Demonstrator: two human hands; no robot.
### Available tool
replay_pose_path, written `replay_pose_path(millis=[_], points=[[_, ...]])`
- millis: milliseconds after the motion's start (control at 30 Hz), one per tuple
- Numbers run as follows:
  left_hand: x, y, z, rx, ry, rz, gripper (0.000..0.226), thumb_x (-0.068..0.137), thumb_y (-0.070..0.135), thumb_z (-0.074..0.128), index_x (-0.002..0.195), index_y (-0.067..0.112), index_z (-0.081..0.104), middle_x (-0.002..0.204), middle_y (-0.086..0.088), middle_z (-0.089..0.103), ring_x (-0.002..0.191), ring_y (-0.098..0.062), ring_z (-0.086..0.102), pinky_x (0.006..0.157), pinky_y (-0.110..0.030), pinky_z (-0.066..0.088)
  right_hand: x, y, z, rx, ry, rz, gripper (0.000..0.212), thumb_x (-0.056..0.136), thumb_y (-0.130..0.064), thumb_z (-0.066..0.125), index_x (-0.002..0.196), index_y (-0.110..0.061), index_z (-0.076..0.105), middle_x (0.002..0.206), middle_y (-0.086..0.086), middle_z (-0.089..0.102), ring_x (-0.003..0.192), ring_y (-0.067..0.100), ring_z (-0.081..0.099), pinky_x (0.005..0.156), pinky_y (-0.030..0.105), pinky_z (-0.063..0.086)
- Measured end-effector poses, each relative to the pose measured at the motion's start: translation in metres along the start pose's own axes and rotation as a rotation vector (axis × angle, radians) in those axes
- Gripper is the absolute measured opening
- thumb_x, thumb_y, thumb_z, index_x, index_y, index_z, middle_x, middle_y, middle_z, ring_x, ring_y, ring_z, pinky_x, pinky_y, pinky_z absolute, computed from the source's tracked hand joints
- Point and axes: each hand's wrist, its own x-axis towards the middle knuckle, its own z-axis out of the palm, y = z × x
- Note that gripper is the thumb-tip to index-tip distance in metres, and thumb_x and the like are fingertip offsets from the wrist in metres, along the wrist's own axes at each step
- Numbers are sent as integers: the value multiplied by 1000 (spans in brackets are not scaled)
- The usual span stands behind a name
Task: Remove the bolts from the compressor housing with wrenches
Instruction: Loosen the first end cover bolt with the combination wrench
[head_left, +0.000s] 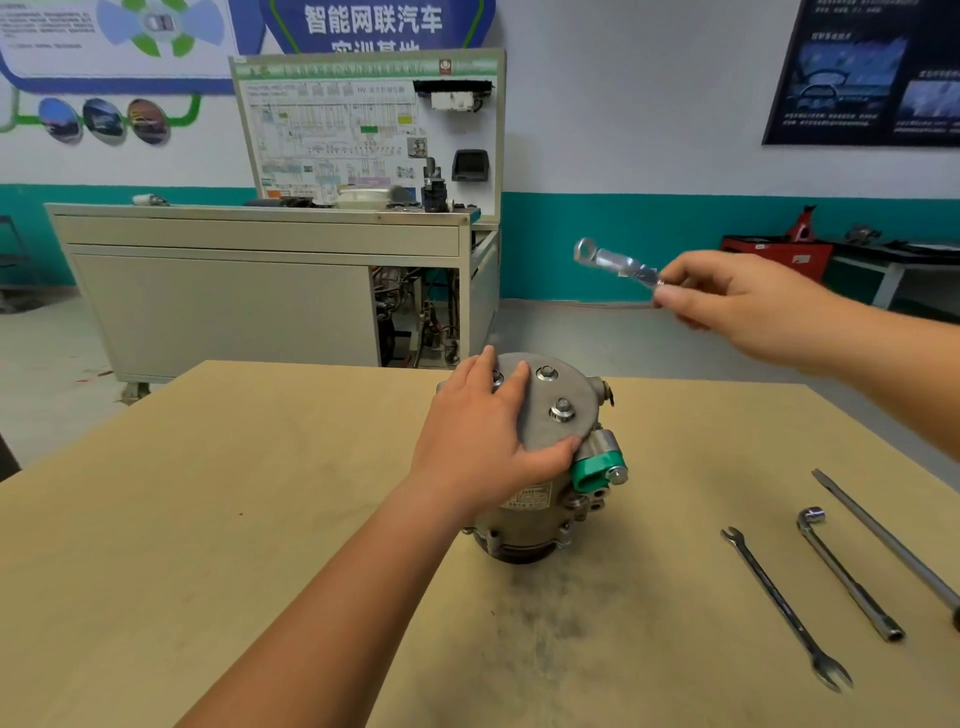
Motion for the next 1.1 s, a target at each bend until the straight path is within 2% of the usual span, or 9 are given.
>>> replay_pose_path(millis=[33, 100, 233, 300, 433, 667, 867, 1000, 1100], points=[[0, 0, 0, 3, 2, 1, 99, 67, 77, 29, 151, 23, 25, 159, -9, 17, 143, -24, 15, 115, -36, 17, -6, -7, 0, 107, -9, 51, 13, 93, -28, 49, 84, -25, 58, 67, -2, 62, 60, 7, 62, 56, 21, 46], [1, 1, 1, 12, 6, 7, 100, 67, 77, 28, 150, 23, 26, 158, -10, 17, 143, -25, 15, 115, -36, 17, -24, -22, 7, 315, -153, 188, 16, 95, -23, 46, 89, -13, 57, 65, 4, 69, 56, 13, 68, 49, 20, 52], [3, 4, 0, 54, 13, 31, 104, 65, 80, 24, 150, 21, 26, 158, -12, 17, 143, -25, 16, 115, -35, 17, -58, -44, 36, 702, -368, 437, 24, 97, -23, 43, 101, -2, 54, 76, 9, 74, 53, 17, 68, 46, 22, 53], [3, 7, -1, 59, 10, 25, 111, 60, 84, 13, 151, 21, 25, 158, -13, 16, 144, -25, 15, 115, -35, 17, -65, -50, 49, 850, -418, 488, 28, 97, -23, 43, 104, 2, 54, 75, 10, 73, 48, 14, 66, 44, 21, 51], [2, 11, -2, 69, 4, 17, 116, 53, 77, 0, 152, 19, 22, 159, -15, 13, 145, -26, 12, 117, -37, 15, -67, -58, 62, 964, -475, 511, 28, 99, -21, 41, 85, -4, 58, 66, 9, 71, 41, 11, 61, 41, 20, 50], [1, 11, -3, 73, 5, 23, 116, 53, 76, 1, 152, 19, 22, 159, -15, 13, 145, -26, 12, 117, -37, 16, -65, -61, 65, 960, -455, 527, 23, 100, -23, 37, 90, -8, 51, 57, 9, 66, 35, 12, 56, 37, 20, 47], [1, 10, -2, 55, 0, 19, 114, 57, 82, 11, 151, 20, 23, 159, -13, 14, 145, -25, 12, 117, -37, 17, -62, -52, 58, 822, -481, 486, 26, 101, -25, 36, 96, -5, 53, 49, 4, 61, 31, 8, 49, 34, 16, 41], [2, 8, -1, 62, 14, 20, 105, 65, 80, 22, 151, 20, 24, 159, -13, 15, 145, -25, 13, 116, -35, 15, -56, -40, 48, 596, -653, 445, 30, 100, -32, 35, 90, -10, 52, 53, 3, 63, 34, 9, 52, 38, 17, 42], [1, 7, 0, 54, 16, 14, 103, 66, 79, 22, 151, 22, 23, 159, -12, 15, 145, -25, 13, 116, -34, 14, -39, -28, 27, 198, -750, 337, 35, 97, -40, 35, 81, -14, 53, 50, -3, 59, 39, 9, 49, 46, 17, 43]])
